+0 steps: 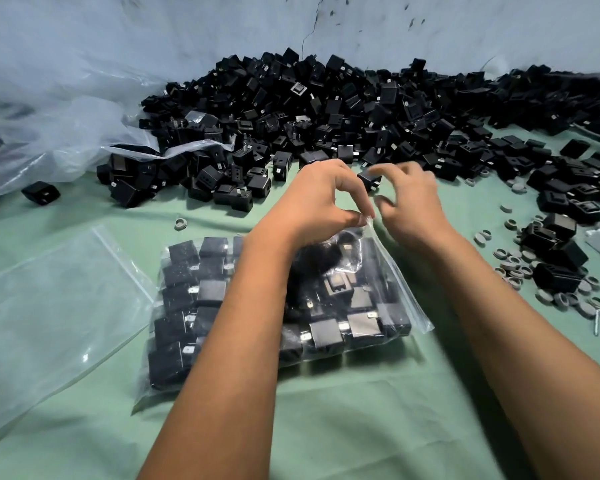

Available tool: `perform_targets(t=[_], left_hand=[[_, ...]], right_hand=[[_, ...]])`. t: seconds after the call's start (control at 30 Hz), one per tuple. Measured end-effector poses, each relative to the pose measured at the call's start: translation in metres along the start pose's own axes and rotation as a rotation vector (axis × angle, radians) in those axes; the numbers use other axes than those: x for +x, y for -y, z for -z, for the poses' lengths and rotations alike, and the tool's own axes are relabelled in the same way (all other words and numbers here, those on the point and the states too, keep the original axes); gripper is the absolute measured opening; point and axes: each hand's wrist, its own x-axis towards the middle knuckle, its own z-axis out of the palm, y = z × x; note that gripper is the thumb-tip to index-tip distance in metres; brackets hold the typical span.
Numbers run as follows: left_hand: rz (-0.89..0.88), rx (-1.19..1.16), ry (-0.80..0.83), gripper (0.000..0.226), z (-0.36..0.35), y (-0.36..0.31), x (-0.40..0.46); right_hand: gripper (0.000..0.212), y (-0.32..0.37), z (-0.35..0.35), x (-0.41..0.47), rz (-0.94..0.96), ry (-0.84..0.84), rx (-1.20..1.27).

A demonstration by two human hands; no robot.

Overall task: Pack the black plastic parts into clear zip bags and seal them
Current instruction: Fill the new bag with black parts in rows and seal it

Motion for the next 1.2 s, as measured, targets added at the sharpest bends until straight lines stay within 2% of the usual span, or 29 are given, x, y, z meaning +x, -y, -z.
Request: perform_targets(t=[0.07, 0.1, 0.17, 0.2, 0.33, 0.43, 0.53, 0.6, 0.7, 0.8, 1.07, 1.2], left_hand=[[-0.004, 0.006, 0.001, 0.019, 0.000, -0.001, 0.000], [-0.005, 0.005, 0.001, 0.020, 0.000, 0.000, 0.000], [-0.001, -0.004, -0.001, 0.020, 0.001, 0.001, 0.001], [0.000, -0.005, -0.002, 0.020, 0.001, 0.001, 0.001], [-0.012, -0.001, -0.005, 0.018, 0.001, 0.002, 0.000], [-0.007, 0.002, -0.005, 0.018, 0.001, 0.003, 0.001], [-0.010, 0.002, -0.010, 0.019, 0.000, 0.003, 0.001], [-0.018, 0.005, -0.018, 0.019, -0.001, 0.003, 0.001], [-0.032, 0.009, -0.029, 0.017, -0.003, 0.003, 0.002], [-0.038, 0.013, -0.039, 0.018, -0.002, 0.003, 0.002], [-0.020, -0.002, -0.049, 0.019, 0.000, 0.004, 0.002], [-0.029, 0.001, -0.052, 0.017, 0.000, 0.004, 0.003]], right_hand=[[0.057, 0.006, -0.003, 0.019, 0.056, 0.158, -0.099], [0.058, 0.007, -0.005, 0.027, 0.076, 0.231, -0.136], [0.047, 0.005, -0.008, 0.035, 0.107, 0.307, -0.182], [0.040, 0.004, -0.009, 0.034, 0.117, 0.290, -0.152], [0.025, 0.001, -0.006, 0.004, 0.055, 0.068, 0.193], [0.020, -0.003, 0.000, -0.022, -0.085, -0.066, 0.486], [0.022, -0.002, 0.009, -0.045, -0.203, -0.022, 0.867], [0.021, -0.002, 0.014, -0.055, -0.206, 0.065, 1.004], [0.019, -0.009, 0.025, -0.057, -0.157, 0.249, 1.038], [0.028, -0.011, 0.032, -0.060, -0.091, 0.396, 1.026], [0.016, -0.006, 0.035, -0.062, 0.029, 0.364, 0.998], [0.006, 0.001, 0.034, -0.063, 0.078, 0.401, 0.980]])
